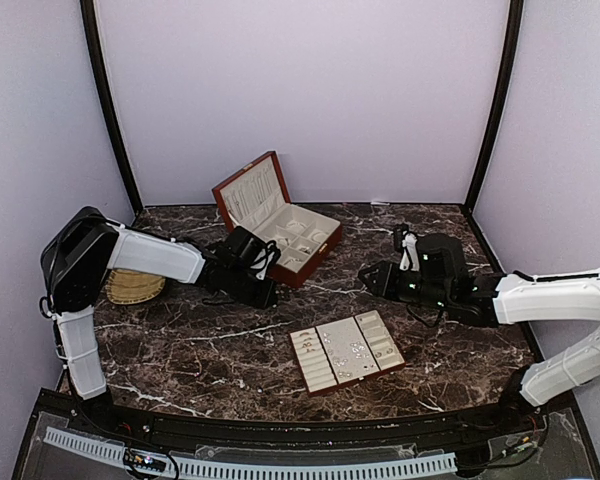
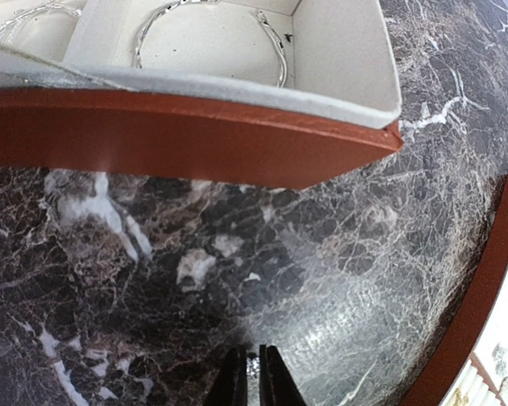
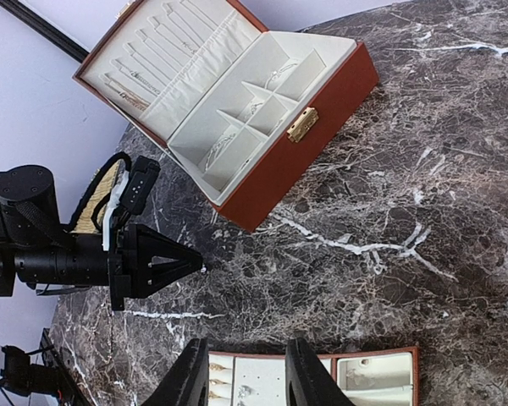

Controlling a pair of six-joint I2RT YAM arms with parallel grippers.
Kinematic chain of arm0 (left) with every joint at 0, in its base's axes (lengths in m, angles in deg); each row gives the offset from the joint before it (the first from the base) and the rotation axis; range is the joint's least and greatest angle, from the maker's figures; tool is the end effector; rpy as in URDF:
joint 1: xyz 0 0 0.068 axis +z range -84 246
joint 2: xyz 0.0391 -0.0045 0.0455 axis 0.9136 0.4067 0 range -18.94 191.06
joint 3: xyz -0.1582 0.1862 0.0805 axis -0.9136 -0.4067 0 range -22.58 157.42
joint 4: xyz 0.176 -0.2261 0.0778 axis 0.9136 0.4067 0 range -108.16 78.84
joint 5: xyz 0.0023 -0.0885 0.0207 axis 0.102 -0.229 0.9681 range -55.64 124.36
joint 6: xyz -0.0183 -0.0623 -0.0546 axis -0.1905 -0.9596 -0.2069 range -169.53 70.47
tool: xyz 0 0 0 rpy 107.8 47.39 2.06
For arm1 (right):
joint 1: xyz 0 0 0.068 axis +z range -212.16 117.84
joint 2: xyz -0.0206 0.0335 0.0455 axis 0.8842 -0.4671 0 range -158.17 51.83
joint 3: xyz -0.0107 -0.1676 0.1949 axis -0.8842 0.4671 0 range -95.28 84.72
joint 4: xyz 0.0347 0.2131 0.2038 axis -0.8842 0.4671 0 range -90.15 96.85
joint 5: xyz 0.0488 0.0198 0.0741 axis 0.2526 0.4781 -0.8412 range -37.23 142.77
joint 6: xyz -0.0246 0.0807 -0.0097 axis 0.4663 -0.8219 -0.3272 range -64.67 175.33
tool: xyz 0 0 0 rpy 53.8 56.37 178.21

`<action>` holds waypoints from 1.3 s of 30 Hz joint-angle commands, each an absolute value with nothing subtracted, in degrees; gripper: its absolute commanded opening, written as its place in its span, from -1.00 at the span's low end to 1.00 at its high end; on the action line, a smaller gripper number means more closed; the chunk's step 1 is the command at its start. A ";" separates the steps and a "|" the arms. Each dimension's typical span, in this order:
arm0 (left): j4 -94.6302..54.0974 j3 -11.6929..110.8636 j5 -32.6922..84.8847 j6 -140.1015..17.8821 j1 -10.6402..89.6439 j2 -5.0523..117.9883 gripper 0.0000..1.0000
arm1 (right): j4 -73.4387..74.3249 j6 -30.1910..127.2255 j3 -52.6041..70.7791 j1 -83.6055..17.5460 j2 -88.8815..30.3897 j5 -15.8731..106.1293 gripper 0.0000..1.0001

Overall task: Organize the mixed jewelry
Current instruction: Pick up the earring from the center of the board.

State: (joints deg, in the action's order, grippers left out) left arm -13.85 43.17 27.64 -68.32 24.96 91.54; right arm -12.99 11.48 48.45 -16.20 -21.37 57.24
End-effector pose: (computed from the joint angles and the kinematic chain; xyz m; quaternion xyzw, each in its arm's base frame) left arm 0.3313 -0.2999 0.0777 0.2006 0.9136 -0.2218 0.2754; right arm 0.2445 0.2445 0.1685 0.0058 0.8387 0.3605 0.4081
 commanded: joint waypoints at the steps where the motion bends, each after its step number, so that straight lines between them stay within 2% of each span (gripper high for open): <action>1: -13.78 44.48 27.24 -67.81 24.70 91.62 -0.84 | -15.35 11.03 49.13 -16.66 -21.92 56.90 -0.35; 7: -13.66 44.56 27.35 -67.81 24.54 91.58 -1.00 | -15.42 11.03 49.13 -16.72 -21.94 56.88 -0.35; 14: -12.29 44.66 27.31 -67.93 24.35 90.72 -1.00 | -15.88 10.95 49.63 -16.72 -20.92 57.39 -0.35; 25: -17.40 38.87 23.58 -71.06 24.35 80.68 -1.00 | -21.32 11.70 53.90 -16.76 -16.19 56.44 -0.31; 39: -36.38 32.92 8.51 -74.16 23.47 70.63 -1.00 | -38.76 13.93 58.19 -16.78 -11.67 43.39 0.14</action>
State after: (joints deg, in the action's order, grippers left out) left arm -28.05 33.84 15.66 -71.73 24.18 73.83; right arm -29.12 12.61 57.72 -16.49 -13.22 49.61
